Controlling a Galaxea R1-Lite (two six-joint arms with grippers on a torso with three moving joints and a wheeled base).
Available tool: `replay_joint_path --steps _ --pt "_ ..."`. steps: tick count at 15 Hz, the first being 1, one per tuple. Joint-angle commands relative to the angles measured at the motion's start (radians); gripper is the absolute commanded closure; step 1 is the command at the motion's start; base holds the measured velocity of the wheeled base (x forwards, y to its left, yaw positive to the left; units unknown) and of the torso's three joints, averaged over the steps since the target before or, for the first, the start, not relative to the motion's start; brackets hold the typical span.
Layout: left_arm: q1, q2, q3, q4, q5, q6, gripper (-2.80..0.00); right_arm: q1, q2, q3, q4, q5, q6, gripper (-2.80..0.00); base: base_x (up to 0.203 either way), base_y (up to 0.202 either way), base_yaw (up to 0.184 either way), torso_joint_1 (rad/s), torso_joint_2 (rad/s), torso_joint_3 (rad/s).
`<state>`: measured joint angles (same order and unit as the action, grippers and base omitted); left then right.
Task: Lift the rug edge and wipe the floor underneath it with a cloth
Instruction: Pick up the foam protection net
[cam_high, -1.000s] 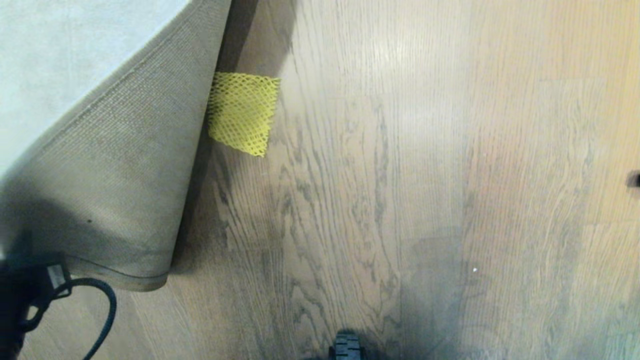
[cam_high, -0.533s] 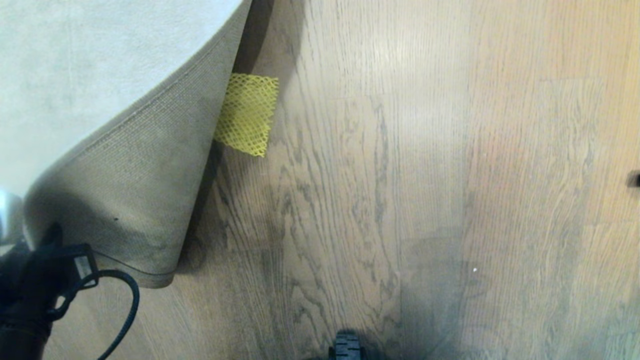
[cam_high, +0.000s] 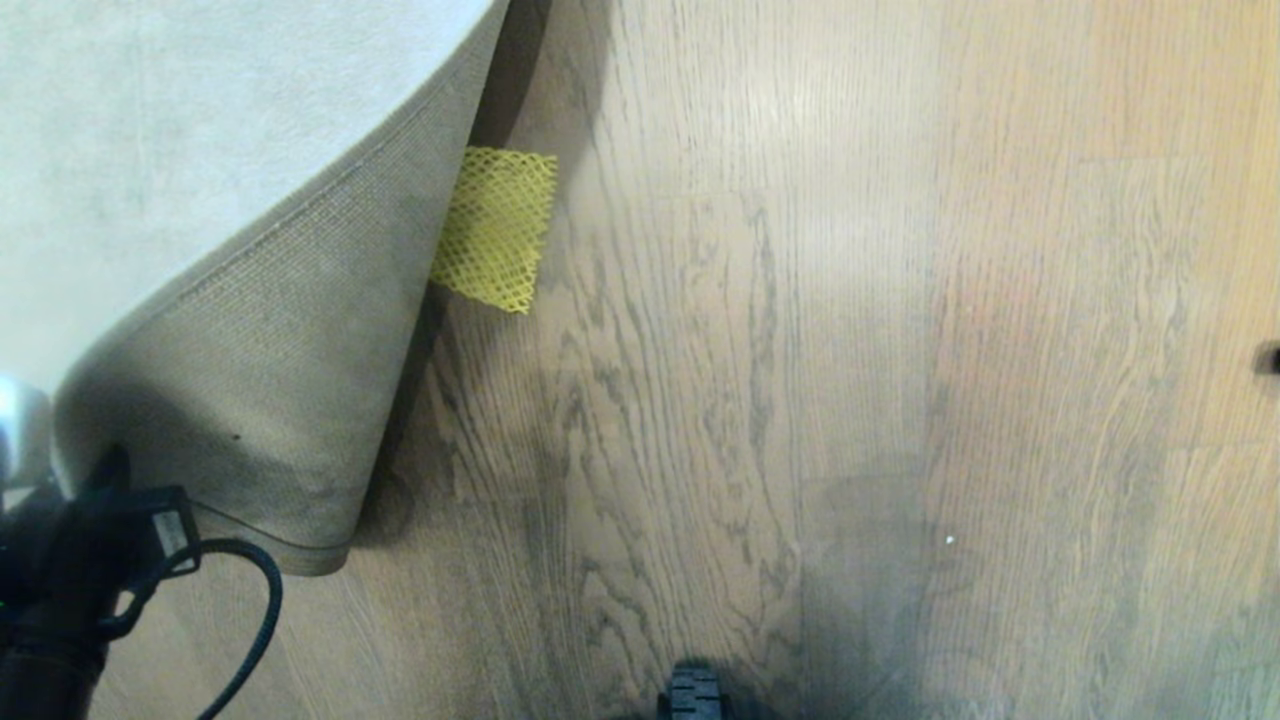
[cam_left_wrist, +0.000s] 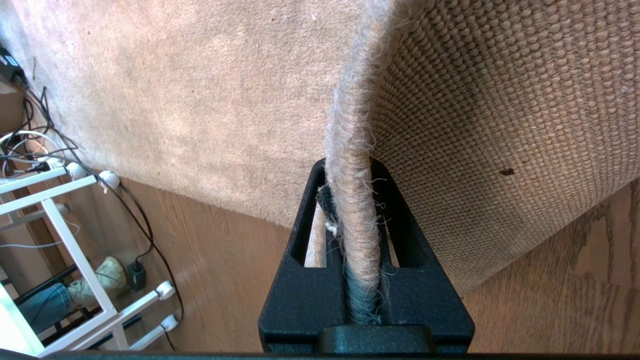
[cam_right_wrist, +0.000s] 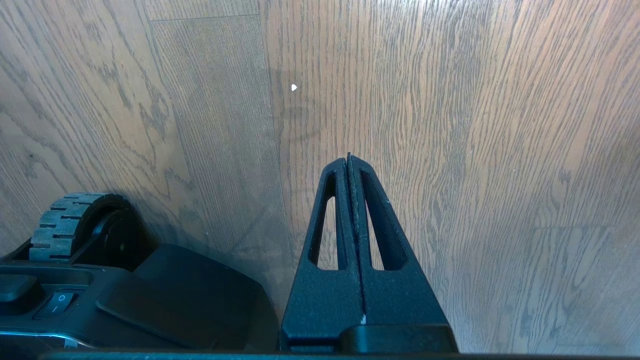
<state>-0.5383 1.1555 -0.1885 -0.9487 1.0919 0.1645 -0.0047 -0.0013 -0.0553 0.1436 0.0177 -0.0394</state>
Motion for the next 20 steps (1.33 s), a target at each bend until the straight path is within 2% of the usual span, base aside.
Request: replay_joint_path --steps 1,10,17,20 --pt "0.0 0.0 0.0 -0.005 0.006 0.001 0.0 0.0 0.001 0.0 0.001 0.001 -0.001 0.0 0.0 0.0 0.0 0.0 0.0 0.0" --pt "0.0 -0.004 0.005 -0.007 0.006 0.001 0.0 0.0 0.001 0.0 0.001 0.001 -0.001 0.0 0.0 0.0 0.0 0.0 0.0 0.0" --pt "0.0 -0.005 0.012 -0.008 0.005 -0.013 0.0 0.0 0.001 0.001 0.001 0.001 -0.001 0.0 0.0 0.151 -0.007 0.001 0.0 0.002" --pt "0.0 -0.008 0.014 -0.008 0.006 -0.011 0.0 0.0 0.001 0.001 0.001 0.001 -0.001 0.0 0.0 0.028 -0.001 0.001 0.0 0.001"
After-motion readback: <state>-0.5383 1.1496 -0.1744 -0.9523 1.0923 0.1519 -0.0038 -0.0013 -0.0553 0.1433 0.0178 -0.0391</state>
